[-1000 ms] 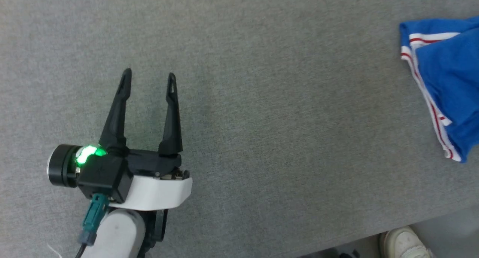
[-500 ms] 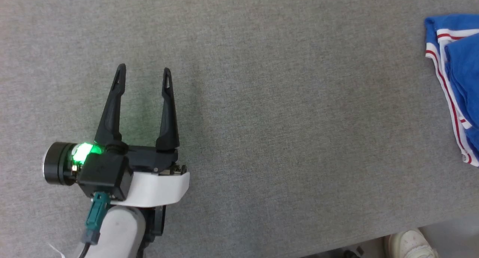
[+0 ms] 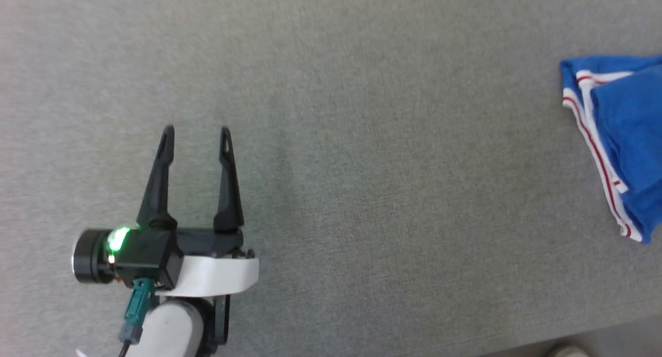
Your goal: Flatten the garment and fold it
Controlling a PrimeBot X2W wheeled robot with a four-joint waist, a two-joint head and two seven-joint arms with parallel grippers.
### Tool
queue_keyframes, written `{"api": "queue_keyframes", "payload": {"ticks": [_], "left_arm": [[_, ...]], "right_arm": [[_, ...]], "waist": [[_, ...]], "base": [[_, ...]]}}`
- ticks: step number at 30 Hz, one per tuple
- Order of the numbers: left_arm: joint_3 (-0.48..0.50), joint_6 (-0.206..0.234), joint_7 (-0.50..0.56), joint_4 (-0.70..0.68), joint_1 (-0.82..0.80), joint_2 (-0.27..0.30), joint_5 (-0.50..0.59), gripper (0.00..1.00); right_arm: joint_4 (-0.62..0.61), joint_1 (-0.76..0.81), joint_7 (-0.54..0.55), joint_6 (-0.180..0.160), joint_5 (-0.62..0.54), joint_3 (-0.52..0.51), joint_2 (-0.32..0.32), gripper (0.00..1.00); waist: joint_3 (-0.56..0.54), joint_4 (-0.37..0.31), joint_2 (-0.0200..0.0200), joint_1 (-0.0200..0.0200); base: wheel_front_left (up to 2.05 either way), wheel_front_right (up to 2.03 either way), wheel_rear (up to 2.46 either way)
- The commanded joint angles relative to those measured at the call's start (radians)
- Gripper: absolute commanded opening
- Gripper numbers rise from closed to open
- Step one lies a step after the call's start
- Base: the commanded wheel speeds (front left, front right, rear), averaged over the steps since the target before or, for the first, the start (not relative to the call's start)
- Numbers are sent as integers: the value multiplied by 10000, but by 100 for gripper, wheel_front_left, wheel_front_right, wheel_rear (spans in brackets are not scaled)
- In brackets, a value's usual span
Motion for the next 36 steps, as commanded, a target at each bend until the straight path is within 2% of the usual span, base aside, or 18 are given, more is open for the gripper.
{"api": "queue_keyframes", "payload": {"ticks": [1,7,12,20,25,30,36], "left_arm": [[64,3,-66,110,165,-41,-158,100],[48,-140,-62,555,584,-39,-513,100],[47,-174,-81,793,852,64,-574,100],[97,-63,-138,1278,1139,149,-506,100],[225,-17,-187,1363,1399,8,-674,100],[327,-73,-214,1438,1652,-47,-769,100],[323,-348,-229,1713,2135,-166,-975,100]], "right_arm": [[-286,441,-198,-21,143,-87,230,100],[-2025,2392,-627,-21,551,-644,1221,100],[-3563,3878,-645,-21,343,-1186,2021,100],[-5764,5393,-829,-21,-572,-2198,3636,100],[-7008,6174,-1017,-21,-1617,-2801,4721,100],[-7561,6681,-1362,-21,-2400,-3031,5291,100],[-7192,7227,-1658,-21,-3323,-3125,5799,100]], "waist": [[-865,370,1,2],[-1800,764,1,2],[-2455,1123,1,2],[-3428,1577,1,2],[-3842,1750,1,2],[-4100,1830,1,2],[-4382,1868,1,2]], "base": [[0,0,0],[0,0,0],[0,0,0],[0,0,0],[0,0,0],[0,0,0],[0,0,0]]}}
